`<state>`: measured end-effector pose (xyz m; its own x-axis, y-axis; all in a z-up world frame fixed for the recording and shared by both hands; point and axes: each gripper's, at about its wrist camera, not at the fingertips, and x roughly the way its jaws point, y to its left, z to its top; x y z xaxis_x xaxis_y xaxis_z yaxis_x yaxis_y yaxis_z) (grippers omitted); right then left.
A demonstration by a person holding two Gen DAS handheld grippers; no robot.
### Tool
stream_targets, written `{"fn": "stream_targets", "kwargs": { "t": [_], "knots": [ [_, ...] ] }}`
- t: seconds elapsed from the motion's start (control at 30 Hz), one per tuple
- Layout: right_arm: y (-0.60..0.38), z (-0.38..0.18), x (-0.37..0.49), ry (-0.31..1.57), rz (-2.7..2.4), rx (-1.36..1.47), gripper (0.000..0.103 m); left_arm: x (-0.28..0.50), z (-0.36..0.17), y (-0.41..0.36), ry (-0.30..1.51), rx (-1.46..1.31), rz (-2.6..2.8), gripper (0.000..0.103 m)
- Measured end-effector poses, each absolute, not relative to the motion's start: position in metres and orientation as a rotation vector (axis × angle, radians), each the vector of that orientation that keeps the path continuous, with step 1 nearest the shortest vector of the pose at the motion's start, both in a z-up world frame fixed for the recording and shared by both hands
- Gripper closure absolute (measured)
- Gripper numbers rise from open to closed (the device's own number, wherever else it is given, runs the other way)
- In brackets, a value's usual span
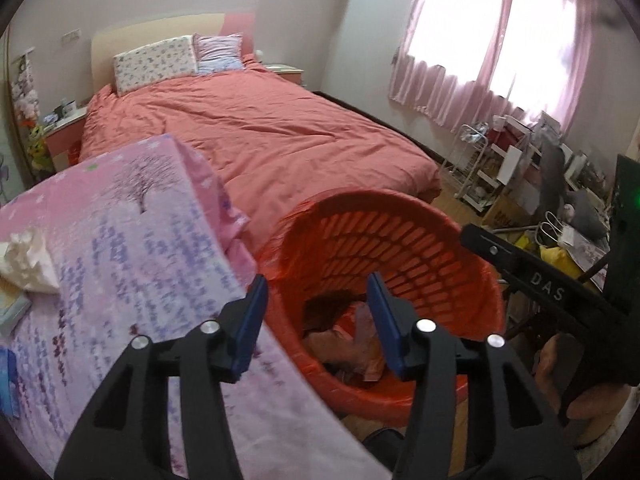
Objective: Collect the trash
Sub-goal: 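Drop the green cloth and cream tube into the orange basket with both grippers, then grasp the brown plaid scrunchie with the left gripper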
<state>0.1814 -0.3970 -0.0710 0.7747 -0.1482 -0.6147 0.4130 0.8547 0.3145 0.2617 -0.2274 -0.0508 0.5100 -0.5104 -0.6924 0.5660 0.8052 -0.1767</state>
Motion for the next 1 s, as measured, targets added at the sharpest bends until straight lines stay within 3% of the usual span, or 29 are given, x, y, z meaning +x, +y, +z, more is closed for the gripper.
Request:
{"fn": "stream_targets", "kwargs": {
  "t": [0.17, 0.33, 0.57, 0.77, 1.0],
  "knots": [
    [-0.386, -0.068, 0.181, 0.63, -0.31, 0.439, 0.055, 0.26, -0.048, -0.198, 0.792, 0.08, -0.605, 0.05],
    [-0.369, -0.061, 0.181, 0.632, -0.293, 0.382, 0.052, 0.257, -0.042, -0.149, 0.763, 0.099, -0.509, 0.042],
    [-0.321, -0.065, 0.183, 0.672, -0.241, 0.268, 0.051, 0.273, -0.037, -0.006, 0.742, 0.041, -0.202, 0.03],
    [-0.282, -0.07, 0.189, 0.712, -0.173, 0.22, 0.051, 0.295, -0.047, 0.099, 0.808, -0.094, -0.003, 0.029],
    [-0.247, -0.071, 0.191, 0.74, -0.126, 0.168, 0.051, 0.31, -0.062, 0.132, 0.858, -0.224, -0.007, 0.027]
  ]
}}
